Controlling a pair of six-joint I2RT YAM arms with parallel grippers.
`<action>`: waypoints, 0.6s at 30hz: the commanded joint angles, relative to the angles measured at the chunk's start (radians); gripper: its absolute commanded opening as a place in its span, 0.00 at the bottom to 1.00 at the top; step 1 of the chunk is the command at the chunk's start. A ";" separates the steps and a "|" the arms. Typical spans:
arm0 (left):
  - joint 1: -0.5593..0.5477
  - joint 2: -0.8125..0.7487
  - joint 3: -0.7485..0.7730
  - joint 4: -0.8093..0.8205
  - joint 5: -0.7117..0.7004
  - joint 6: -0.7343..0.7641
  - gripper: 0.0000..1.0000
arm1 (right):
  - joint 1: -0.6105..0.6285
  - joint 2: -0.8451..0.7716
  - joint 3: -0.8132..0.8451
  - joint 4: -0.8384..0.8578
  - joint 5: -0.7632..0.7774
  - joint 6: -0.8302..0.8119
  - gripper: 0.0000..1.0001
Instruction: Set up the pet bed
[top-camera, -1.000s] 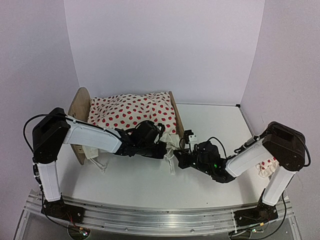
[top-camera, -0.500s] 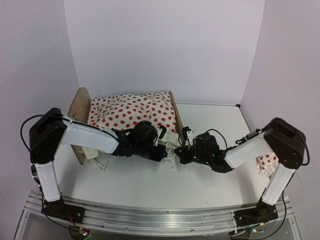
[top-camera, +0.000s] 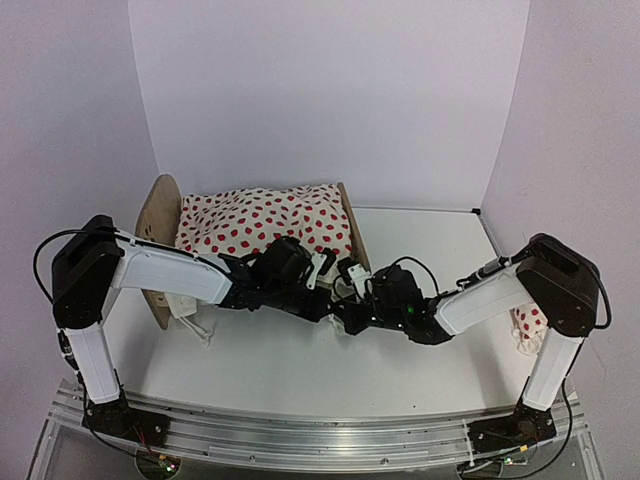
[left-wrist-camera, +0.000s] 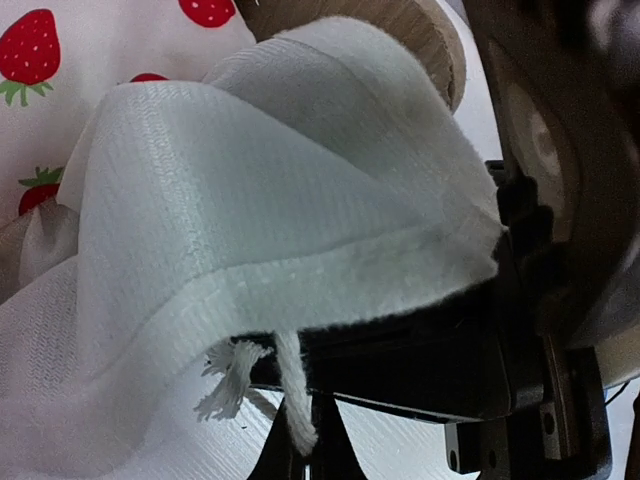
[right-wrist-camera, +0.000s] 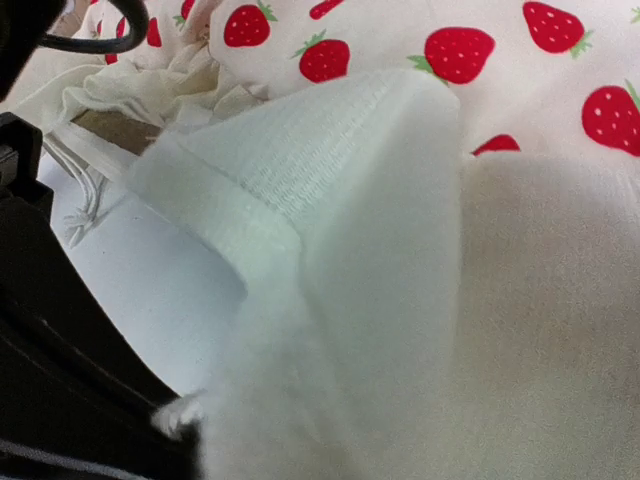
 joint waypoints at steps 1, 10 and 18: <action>0.007 -0.048 -0.002 -0.001 0.044 0.027 0.01 | 0.002 0.026 0.057 0.044 -0.034 -0.095 0.00; 0.037 -0.083 -0.002 -0.112 0.197 0.156 0.33 | -0.008 0.107 0.035 0.230 -0.072 -0.131 0.00; 0.057 -0.202 -0.070 -0.213 0.341 0.369 0.54 | -0.025 0.151 0.025 0.356 -0.119 -0.114 0.00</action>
